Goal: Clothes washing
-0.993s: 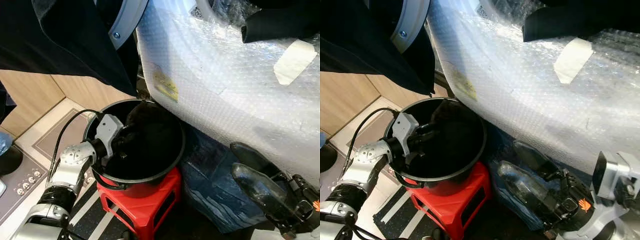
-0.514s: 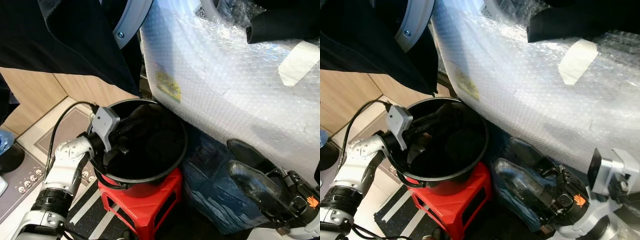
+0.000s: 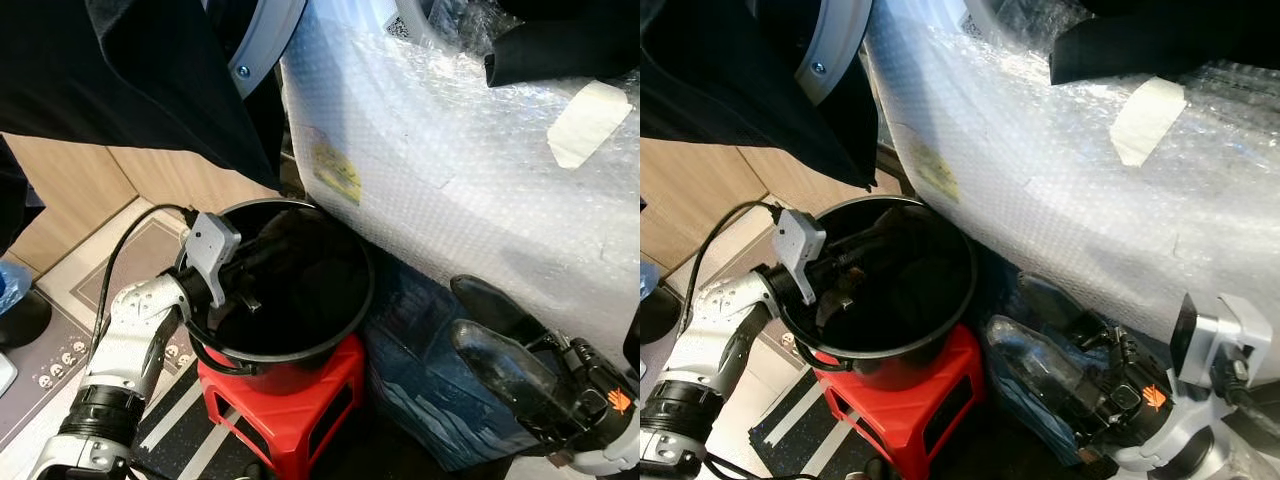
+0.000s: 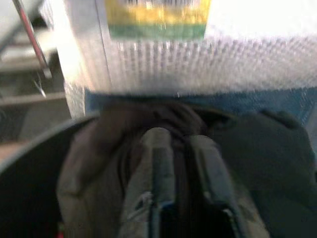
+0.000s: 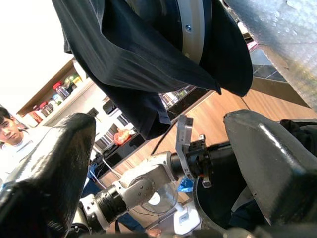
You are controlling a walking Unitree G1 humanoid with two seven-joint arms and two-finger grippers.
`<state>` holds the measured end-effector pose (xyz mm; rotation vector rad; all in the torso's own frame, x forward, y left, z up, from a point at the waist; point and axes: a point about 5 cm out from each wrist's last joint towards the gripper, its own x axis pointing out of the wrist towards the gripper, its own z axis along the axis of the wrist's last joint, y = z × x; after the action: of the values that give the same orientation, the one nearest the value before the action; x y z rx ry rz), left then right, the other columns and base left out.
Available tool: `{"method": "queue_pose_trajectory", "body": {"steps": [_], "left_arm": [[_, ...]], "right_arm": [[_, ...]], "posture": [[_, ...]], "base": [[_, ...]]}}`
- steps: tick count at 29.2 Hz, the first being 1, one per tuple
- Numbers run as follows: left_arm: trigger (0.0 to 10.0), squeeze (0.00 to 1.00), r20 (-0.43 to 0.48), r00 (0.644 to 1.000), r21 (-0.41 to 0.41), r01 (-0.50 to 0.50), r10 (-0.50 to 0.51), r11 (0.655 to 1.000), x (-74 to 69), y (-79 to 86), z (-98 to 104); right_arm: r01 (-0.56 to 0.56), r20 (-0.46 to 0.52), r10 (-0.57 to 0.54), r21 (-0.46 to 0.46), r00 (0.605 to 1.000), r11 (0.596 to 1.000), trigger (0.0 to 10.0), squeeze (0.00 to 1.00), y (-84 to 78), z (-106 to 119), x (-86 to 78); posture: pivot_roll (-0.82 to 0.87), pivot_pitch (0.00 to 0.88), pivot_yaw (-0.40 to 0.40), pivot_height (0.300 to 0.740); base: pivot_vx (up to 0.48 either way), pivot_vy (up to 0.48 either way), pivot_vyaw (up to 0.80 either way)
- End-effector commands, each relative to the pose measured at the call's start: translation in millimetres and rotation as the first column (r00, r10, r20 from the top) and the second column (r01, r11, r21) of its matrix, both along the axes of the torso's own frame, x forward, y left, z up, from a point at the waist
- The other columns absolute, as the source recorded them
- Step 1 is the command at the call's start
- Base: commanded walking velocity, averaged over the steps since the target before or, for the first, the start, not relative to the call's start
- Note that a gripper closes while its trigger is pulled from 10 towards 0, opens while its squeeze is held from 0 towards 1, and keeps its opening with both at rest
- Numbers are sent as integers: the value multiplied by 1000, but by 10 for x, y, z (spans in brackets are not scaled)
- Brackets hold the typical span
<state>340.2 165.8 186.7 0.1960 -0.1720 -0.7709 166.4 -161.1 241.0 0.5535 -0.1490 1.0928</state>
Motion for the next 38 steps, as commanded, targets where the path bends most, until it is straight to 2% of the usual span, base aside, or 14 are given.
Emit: {"method": "queue_pose_trajectory", "body": {"steps": [1, 9, 23, 26, 37, 38], "left_arm": [[10000, 1000, -49, 999, 30, -20, 22, 999, -24, 67, -108], [10000, 1000, -85, 995, 77, -39, 46, 996, -9, 157, -184], [10000, 1000, -85, 995, 171, -35, 50, 985, 106, 310, -79], [10000, 1000, -85, 996, 189, -14, 30, 982, 174, 305, -32], [10000, 1000, -78, 996, 214, 54, -38, 975, 285, 218, 71], [10000, 0, -84, 995, 218, 66, -48, 974, 303, 198, 73]], "right_arm": [[-6, -5, 6, -9, 1000, 1000, 10000, 0, 6, -11, -35], [-2, -42, 0, -51, 999, 999, 10000, 0, -10, -89, -94], [3, -74, -7, -45, 997, 999, 10000, 0, 4, -102, -229], [4, -87, -7, -38, 996, 999, 10000, 0, 28, -93, -301], [20, -109, -24, -43, 994, 999, 10000, 0, 27, -41, -443], [23, -112, -28, -43, 993, 999, 10000, 0, 24, -27, -461]], "posture": [[-155, 303, 35, 740], [-161, 322, 34, 740], [-158, 378, 50, 740], [-172, 395, 55, 740], [-213, 427, 46, 740], [-219, 431, 44, 740]], "base": [[0, 0, 0], [0, 0, 0], [0, 0, 0], [0, 0, 0], [0, 0, 0], [0, 0, 0]]}}
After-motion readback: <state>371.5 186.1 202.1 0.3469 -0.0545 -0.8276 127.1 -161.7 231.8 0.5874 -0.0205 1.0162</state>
